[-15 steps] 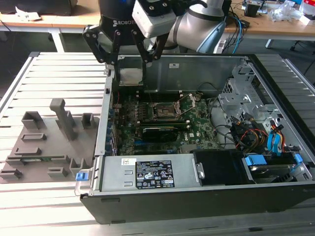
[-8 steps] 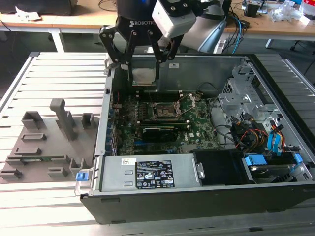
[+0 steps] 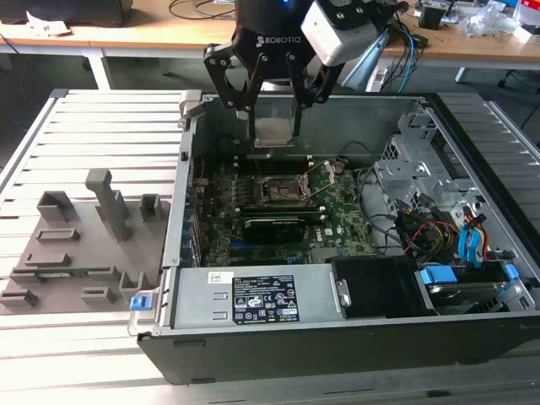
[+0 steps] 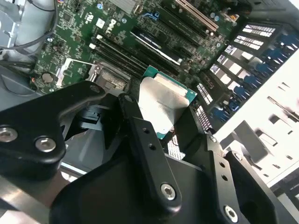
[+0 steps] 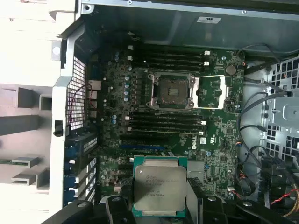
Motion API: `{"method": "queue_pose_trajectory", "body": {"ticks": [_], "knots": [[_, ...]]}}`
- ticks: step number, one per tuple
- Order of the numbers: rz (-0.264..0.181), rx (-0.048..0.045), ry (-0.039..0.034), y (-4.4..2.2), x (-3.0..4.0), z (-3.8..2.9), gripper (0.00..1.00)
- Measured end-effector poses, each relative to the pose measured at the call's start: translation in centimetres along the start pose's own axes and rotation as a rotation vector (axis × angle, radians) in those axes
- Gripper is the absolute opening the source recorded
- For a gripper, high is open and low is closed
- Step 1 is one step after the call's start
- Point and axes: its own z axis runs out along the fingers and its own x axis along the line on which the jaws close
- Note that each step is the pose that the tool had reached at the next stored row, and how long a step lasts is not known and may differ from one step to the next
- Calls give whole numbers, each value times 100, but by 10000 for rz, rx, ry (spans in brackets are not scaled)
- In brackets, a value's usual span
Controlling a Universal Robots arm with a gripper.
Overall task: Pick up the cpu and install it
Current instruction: 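Pick up the cpu and move it towards the insertion slot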
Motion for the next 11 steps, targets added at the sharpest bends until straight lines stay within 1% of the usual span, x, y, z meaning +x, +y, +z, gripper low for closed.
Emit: {"method": "queue_pose_trajectory", "body": {"ticks": [3,4,5,7,8,10,11], "knots": [[-1,15,1,-7,-133,4,54],[-1,18,1,-9,-167,5,54],[-1,20,1,-9,-184,6,54],[-1,30,2,-14,-281,9,54],[-2,33,2,-16,-312,9,54],[-2,37,2,-18,-346,10,54],[0,41,2,-20,-382,11,54]]}}
